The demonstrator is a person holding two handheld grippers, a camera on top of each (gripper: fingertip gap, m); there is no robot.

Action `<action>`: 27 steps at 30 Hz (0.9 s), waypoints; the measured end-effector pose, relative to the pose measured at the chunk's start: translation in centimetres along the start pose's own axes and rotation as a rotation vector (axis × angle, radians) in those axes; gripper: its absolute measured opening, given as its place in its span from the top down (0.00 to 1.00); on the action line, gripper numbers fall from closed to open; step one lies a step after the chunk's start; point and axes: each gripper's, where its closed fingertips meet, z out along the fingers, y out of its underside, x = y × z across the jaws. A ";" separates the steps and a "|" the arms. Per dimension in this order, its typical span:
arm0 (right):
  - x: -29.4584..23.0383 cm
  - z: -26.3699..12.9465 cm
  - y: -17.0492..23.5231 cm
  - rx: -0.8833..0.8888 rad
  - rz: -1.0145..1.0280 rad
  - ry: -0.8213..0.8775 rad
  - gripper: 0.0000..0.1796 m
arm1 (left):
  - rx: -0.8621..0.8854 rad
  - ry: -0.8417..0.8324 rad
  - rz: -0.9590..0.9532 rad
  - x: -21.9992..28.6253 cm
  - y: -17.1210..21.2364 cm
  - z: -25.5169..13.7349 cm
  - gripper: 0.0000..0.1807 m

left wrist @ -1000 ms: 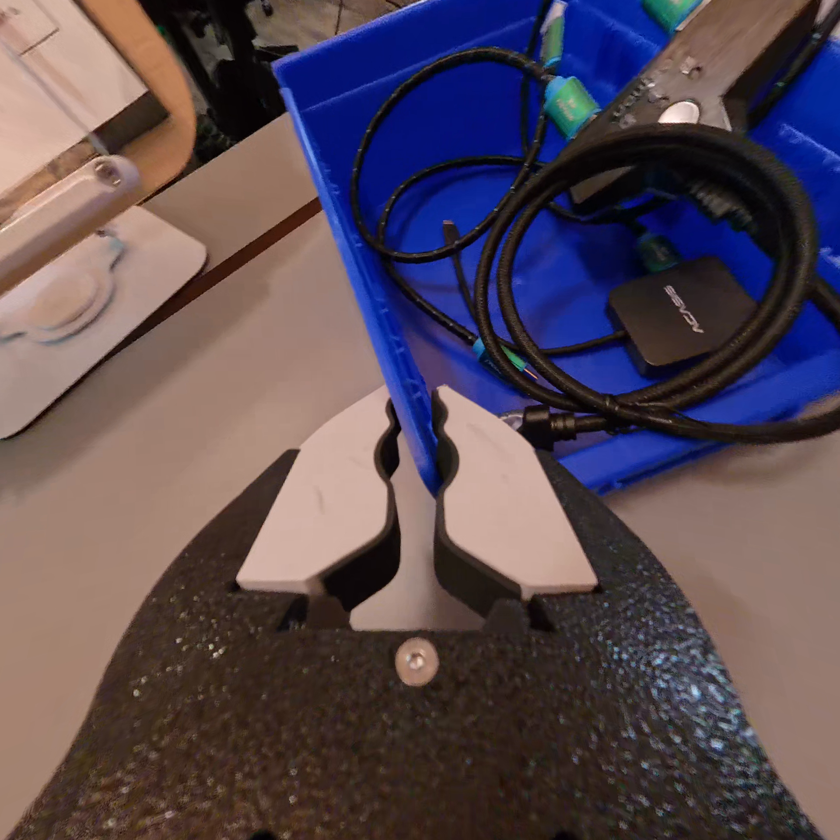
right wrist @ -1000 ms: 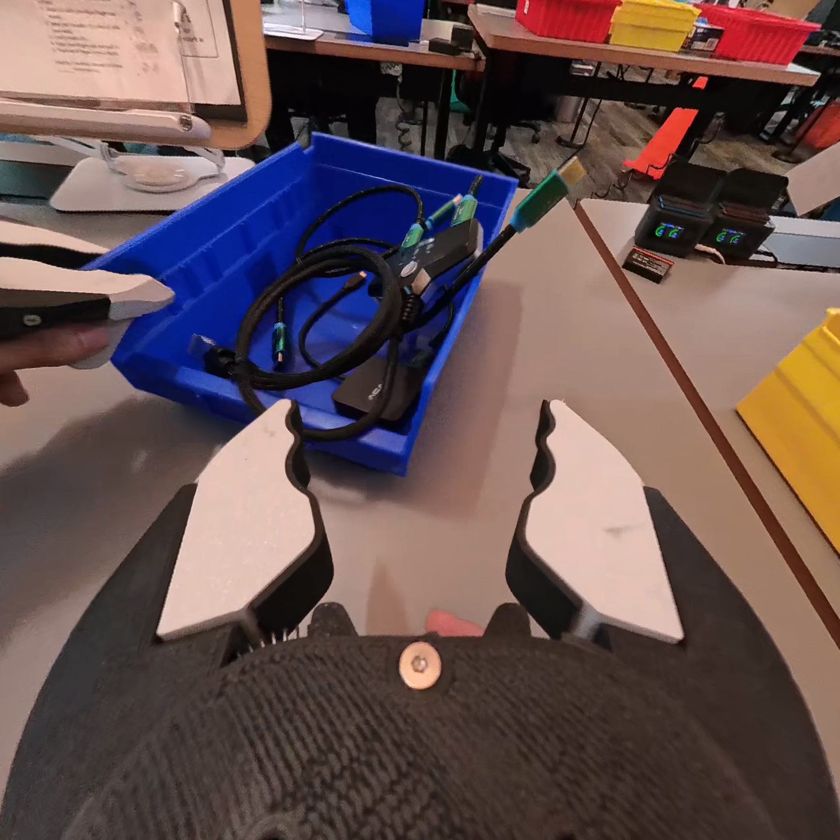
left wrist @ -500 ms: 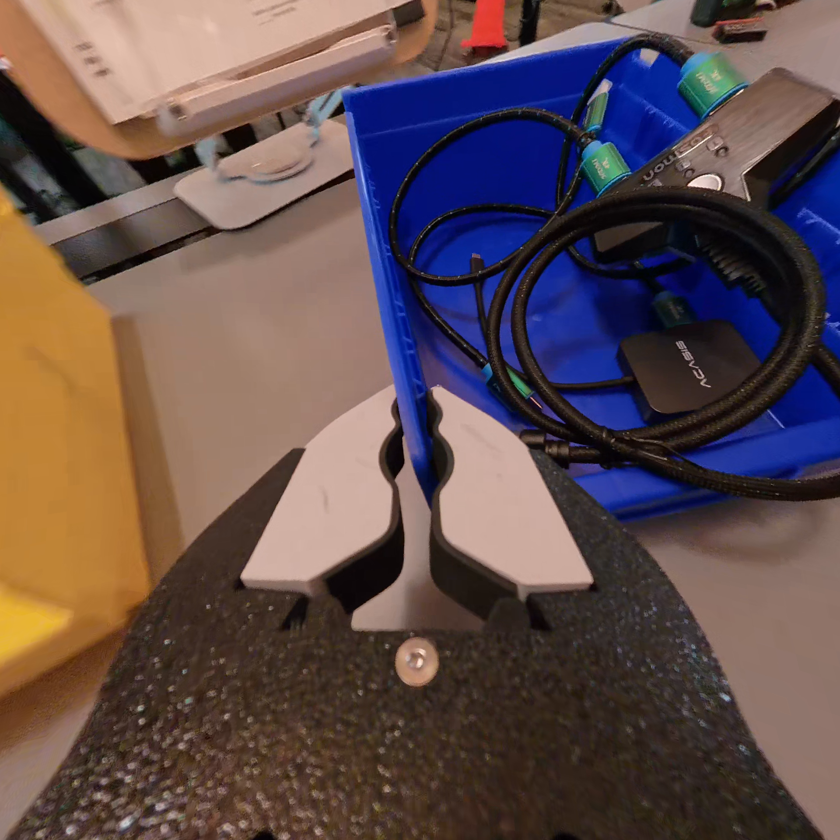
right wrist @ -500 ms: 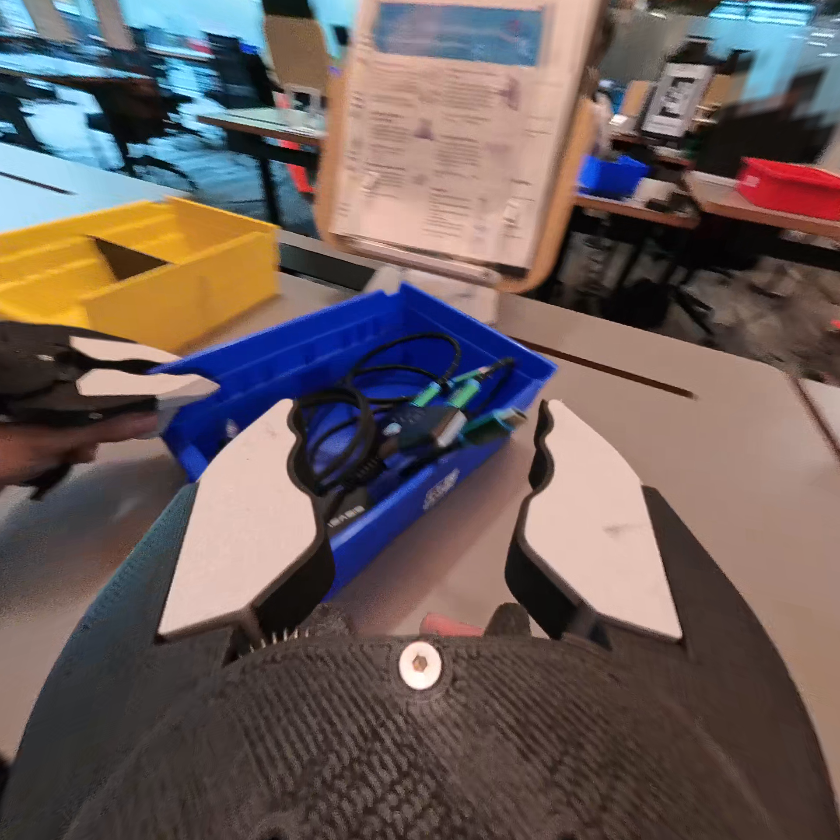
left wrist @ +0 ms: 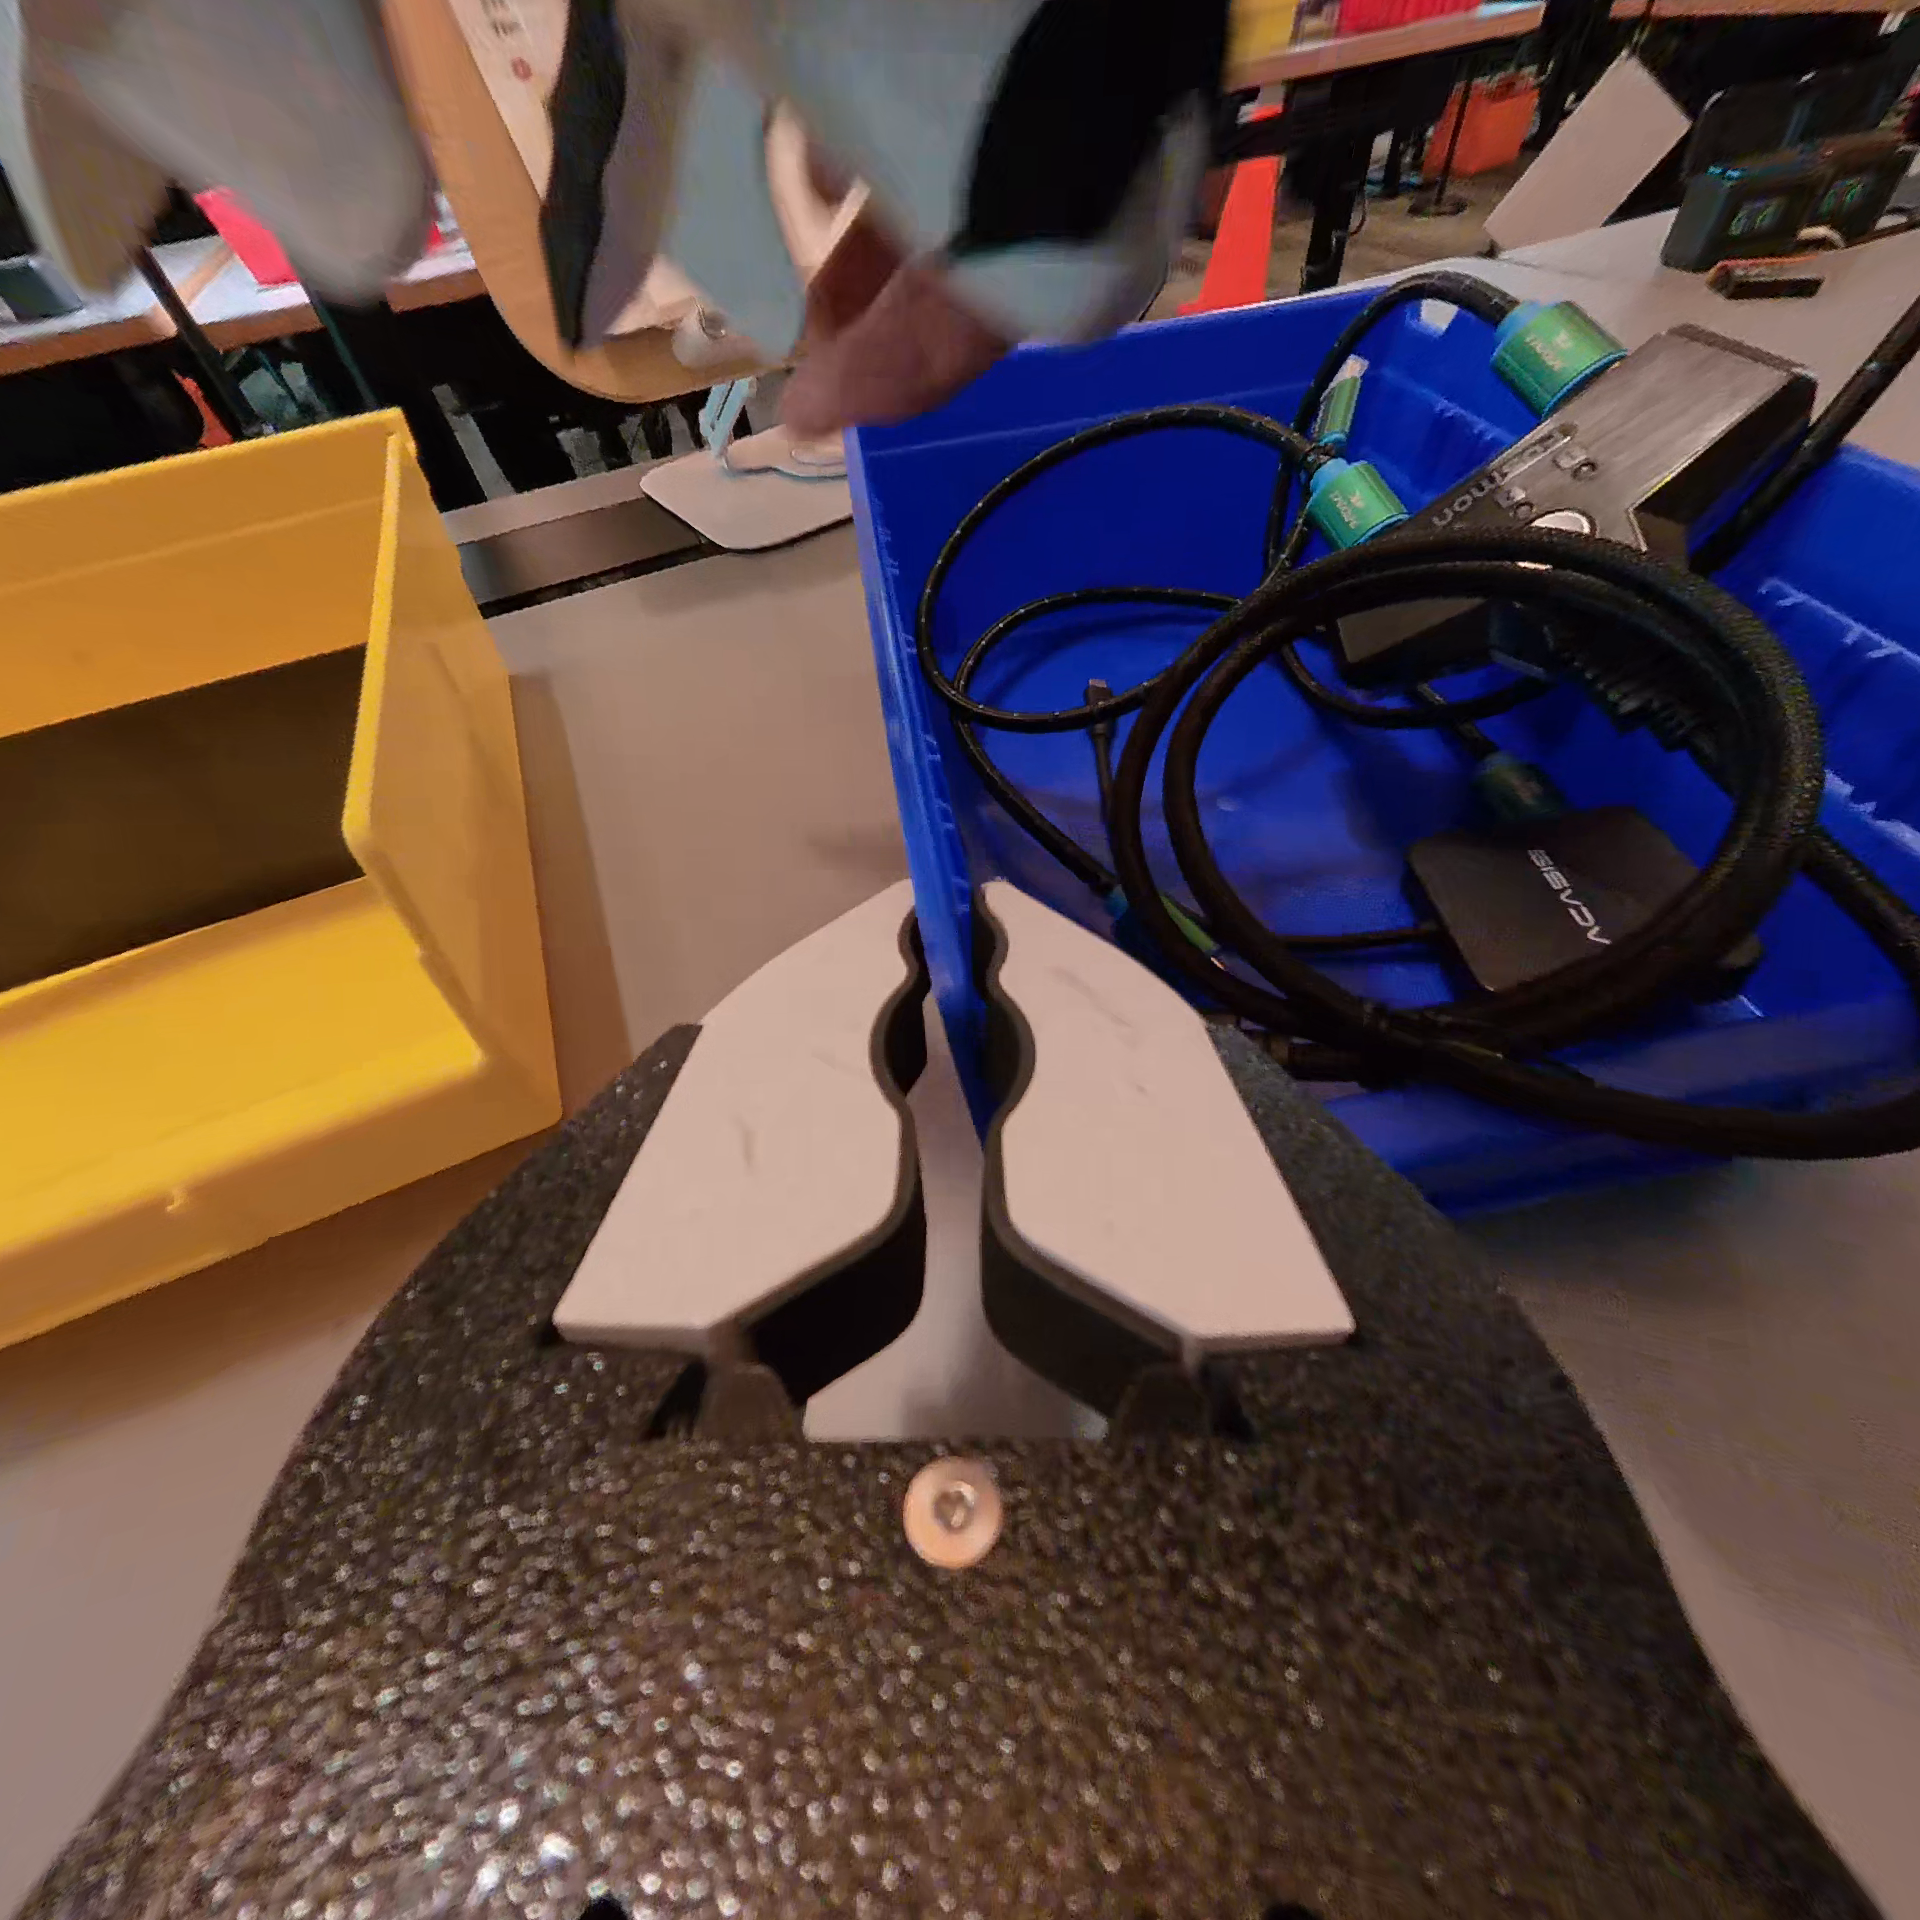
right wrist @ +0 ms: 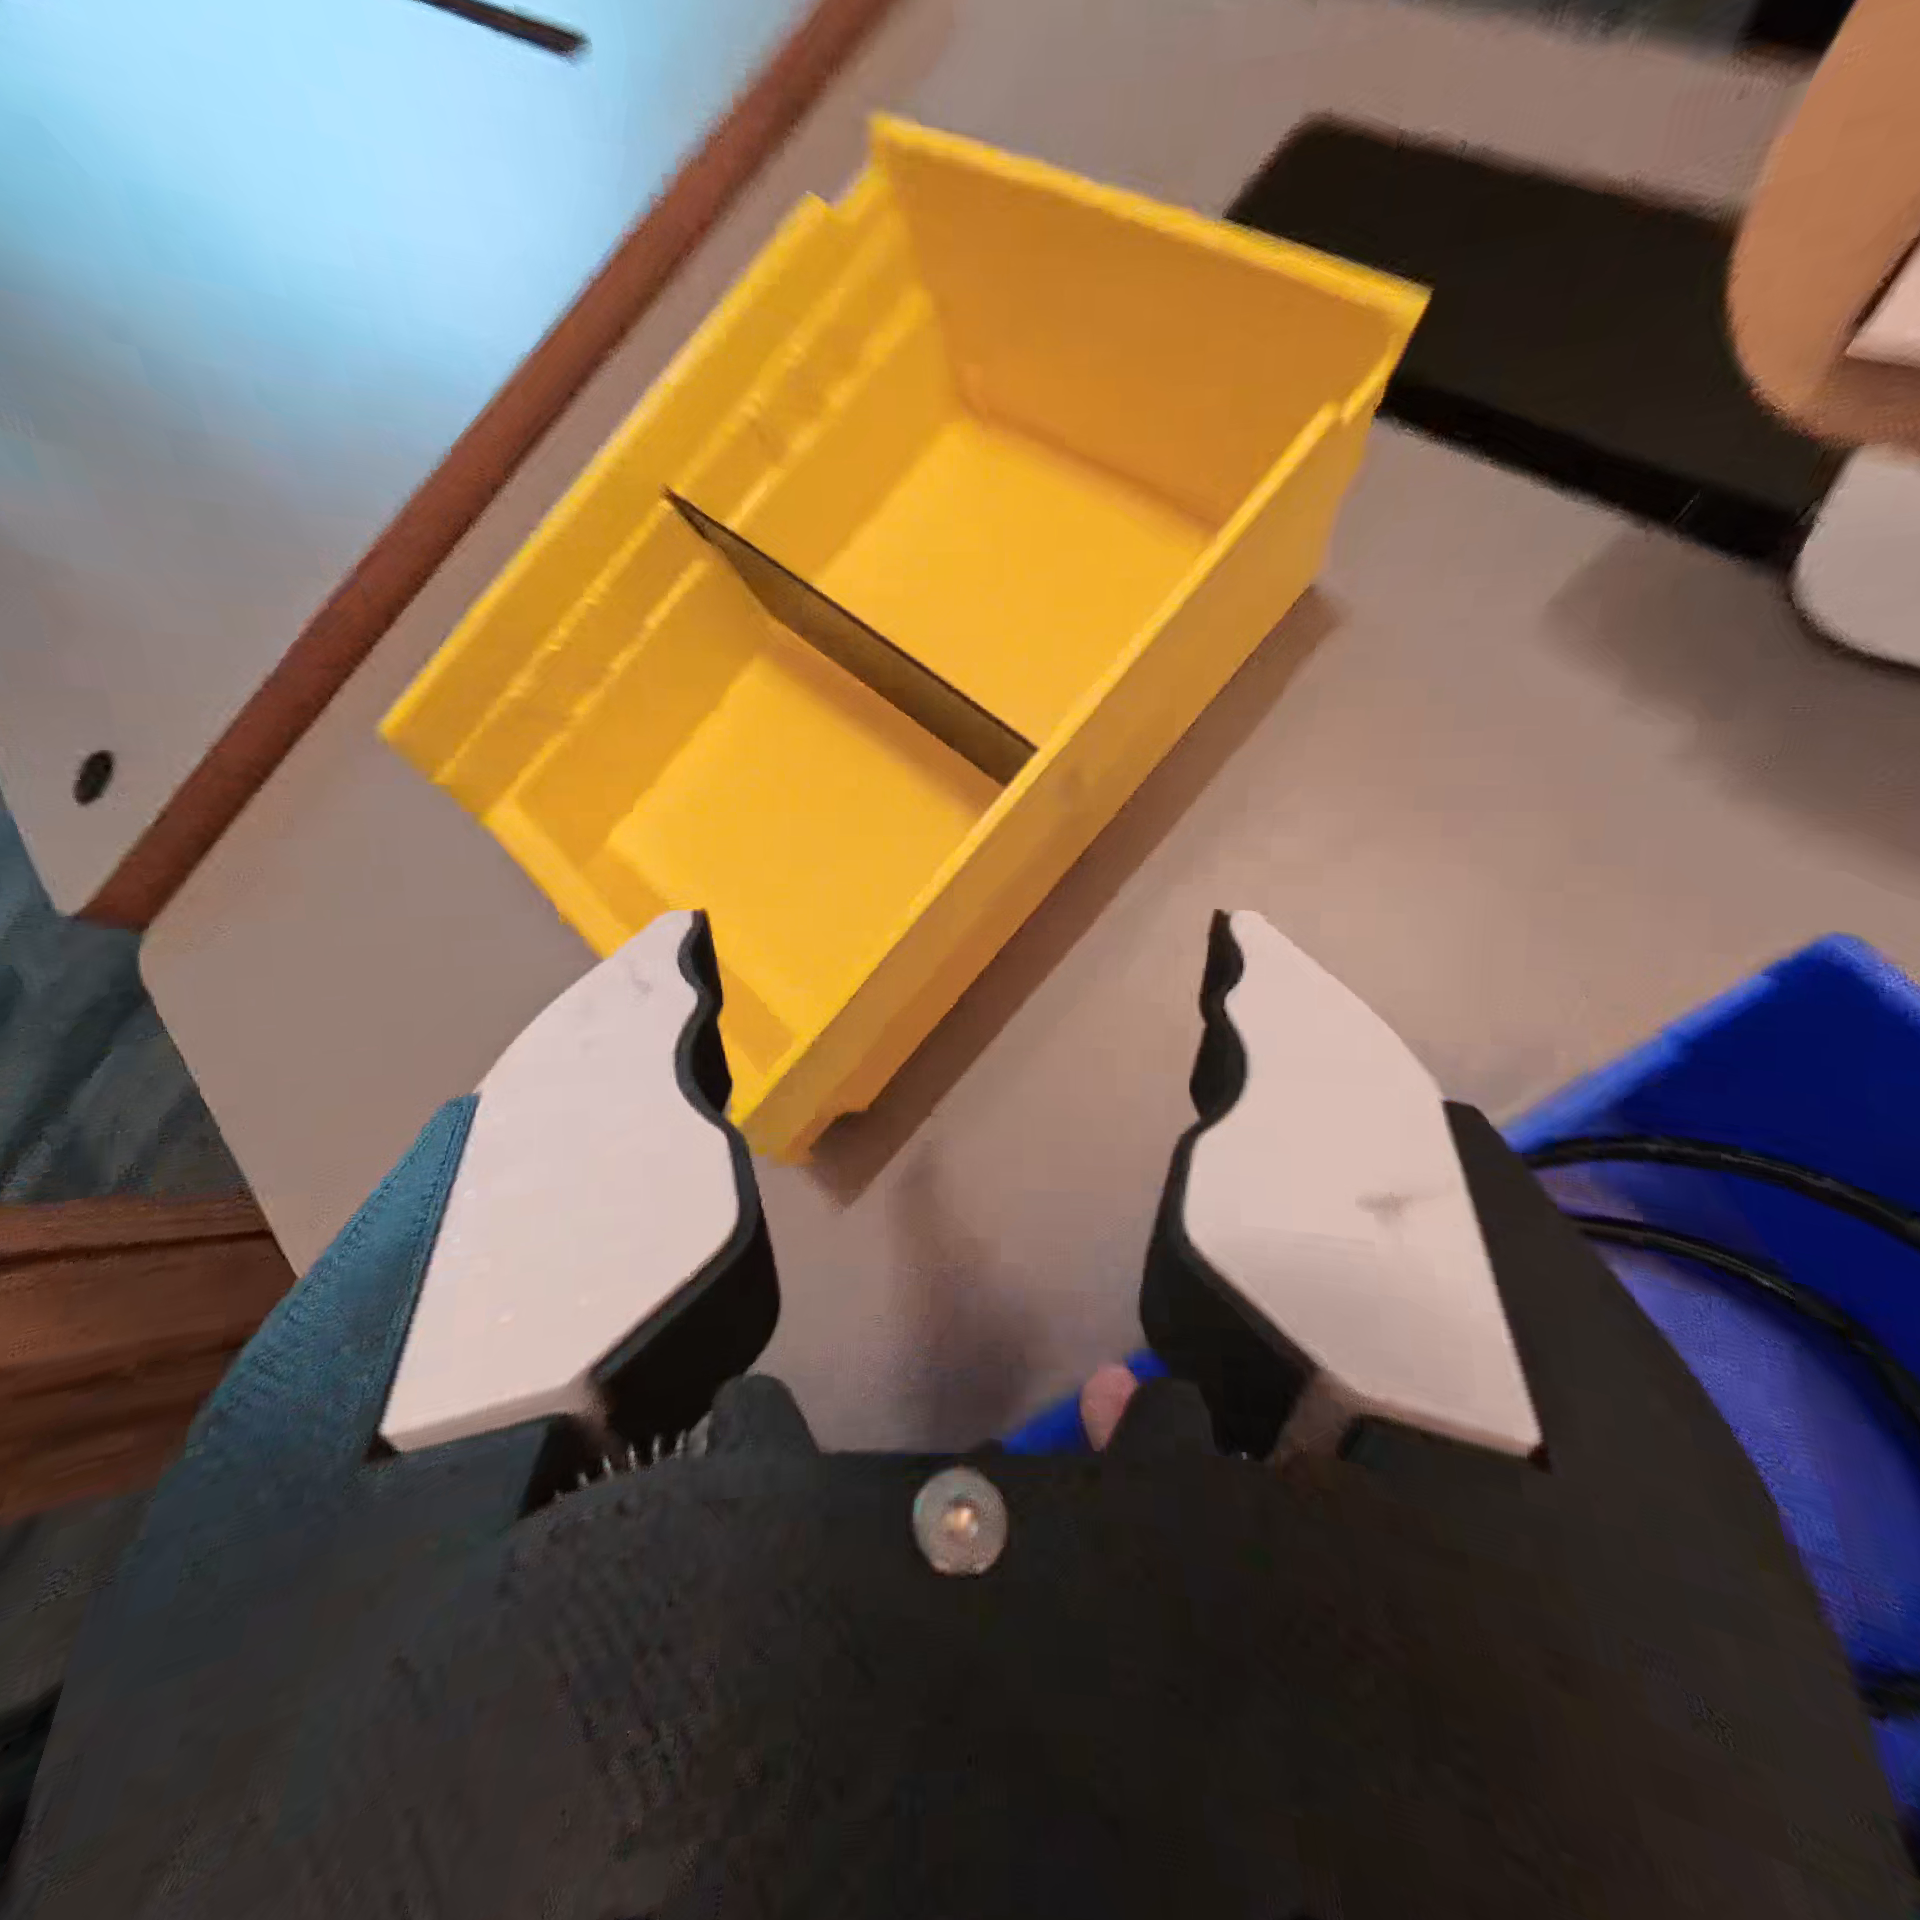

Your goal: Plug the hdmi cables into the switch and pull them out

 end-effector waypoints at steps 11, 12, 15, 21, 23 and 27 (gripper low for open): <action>-0.2 12.0 5.5 -0.367 0.084 0.023 0.66 | 0.062 0.032 0.000 -1.2 0.1 -0.4 0.97; 0.1 12.5 5.9 -0.373 0.062 0.045 0.69 | 0.062 0.032 0.002 -1.3 0.1 -0.5 0.97; 0.8 12.9 5.3 -0.361 0.090 0.088 0.78 | 0.059 0.014 0.015 -2.0 0.2 -0.6 0.98; 1.0 8.6 1.3 -0.347 -0.024 0.013 0.87 | 0.054 -0.013 0.031 -3.2 0.4 -0.8 0.98; 0.9 5.6 -1.9 -0.278 -0.051 0.010 0.87 | 0.048 -0.024 0.038 -3.6 0.5 -0.9 0.98; 2.7 -3.6 -9.2 -0.064 -0.079 0.046 0.87 | 0.038 -0.040 0.049 -4.8 0.7 -1.0 0.98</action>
